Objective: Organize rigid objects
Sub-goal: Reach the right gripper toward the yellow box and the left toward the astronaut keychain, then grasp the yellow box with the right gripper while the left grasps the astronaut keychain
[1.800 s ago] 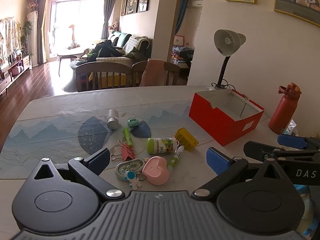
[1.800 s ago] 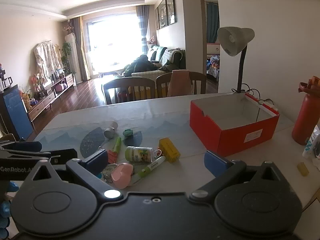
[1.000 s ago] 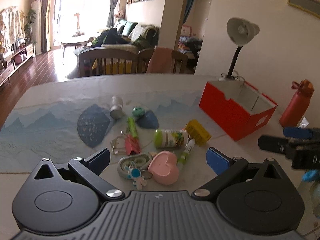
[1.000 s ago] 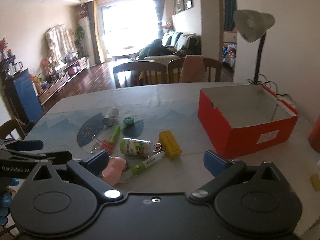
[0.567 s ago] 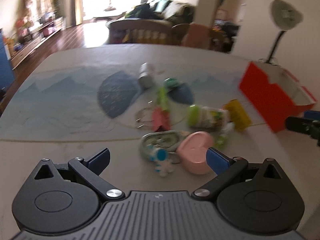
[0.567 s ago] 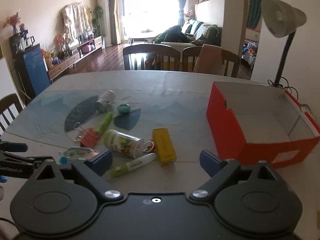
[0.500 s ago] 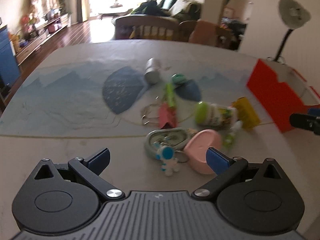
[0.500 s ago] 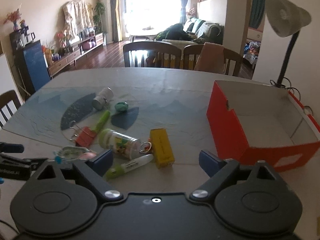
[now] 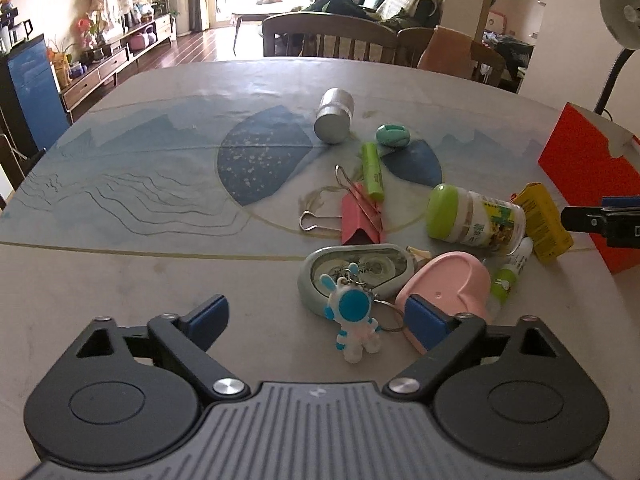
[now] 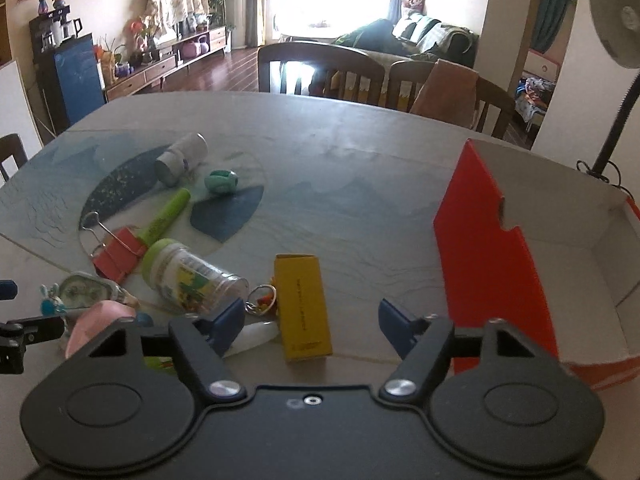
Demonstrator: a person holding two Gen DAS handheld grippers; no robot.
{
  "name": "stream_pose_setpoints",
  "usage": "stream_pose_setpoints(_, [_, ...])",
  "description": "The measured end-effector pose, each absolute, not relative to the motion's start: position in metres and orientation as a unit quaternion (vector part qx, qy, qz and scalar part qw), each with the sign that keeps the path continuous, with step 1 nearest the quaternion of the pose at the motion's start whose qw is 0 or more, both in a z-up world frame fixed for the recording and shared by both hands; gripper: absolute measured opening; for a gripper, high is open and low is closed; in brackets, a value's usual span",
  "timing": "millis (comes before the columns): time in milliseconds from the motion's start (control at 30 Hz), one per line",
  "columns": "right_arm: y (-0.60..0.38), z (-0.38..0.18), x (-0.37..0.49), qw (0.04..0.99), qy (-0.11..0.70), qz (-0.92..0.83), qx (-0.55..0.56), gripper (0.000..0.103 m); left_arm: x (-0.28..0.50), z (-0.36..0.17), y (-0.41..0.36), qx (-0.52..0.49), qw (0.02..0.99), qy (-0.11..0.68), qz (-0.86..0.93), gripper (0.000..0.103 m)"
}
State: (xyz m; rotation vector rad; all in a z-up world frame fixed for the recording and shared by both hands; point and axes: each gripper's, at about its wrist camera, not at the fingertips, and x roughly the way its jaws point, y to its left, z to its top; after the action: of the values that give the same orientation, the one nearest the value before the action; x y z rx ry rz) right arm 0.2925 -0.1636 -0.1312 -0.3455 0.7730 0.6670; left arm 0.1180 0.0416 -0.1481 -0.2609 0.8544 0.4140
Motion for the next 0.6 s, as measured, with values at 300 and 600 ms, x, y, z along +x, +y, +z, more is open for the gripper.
stream_pose_setpoints(300, [-0.151,-0.140,0.306,0.848,0.374,0.332,-0.177,0.068,0.123,-0.156,0.039,-0.150,0.881,0.408,0.187,0.070])
stream_pose_setpoints(600, [-0.144,-0.146,0.312,0.840,0.384,0.342,-0.173,0.051,0.124,-0.161,0.046,-0.184,0.874,0.409,0.184,0.044])
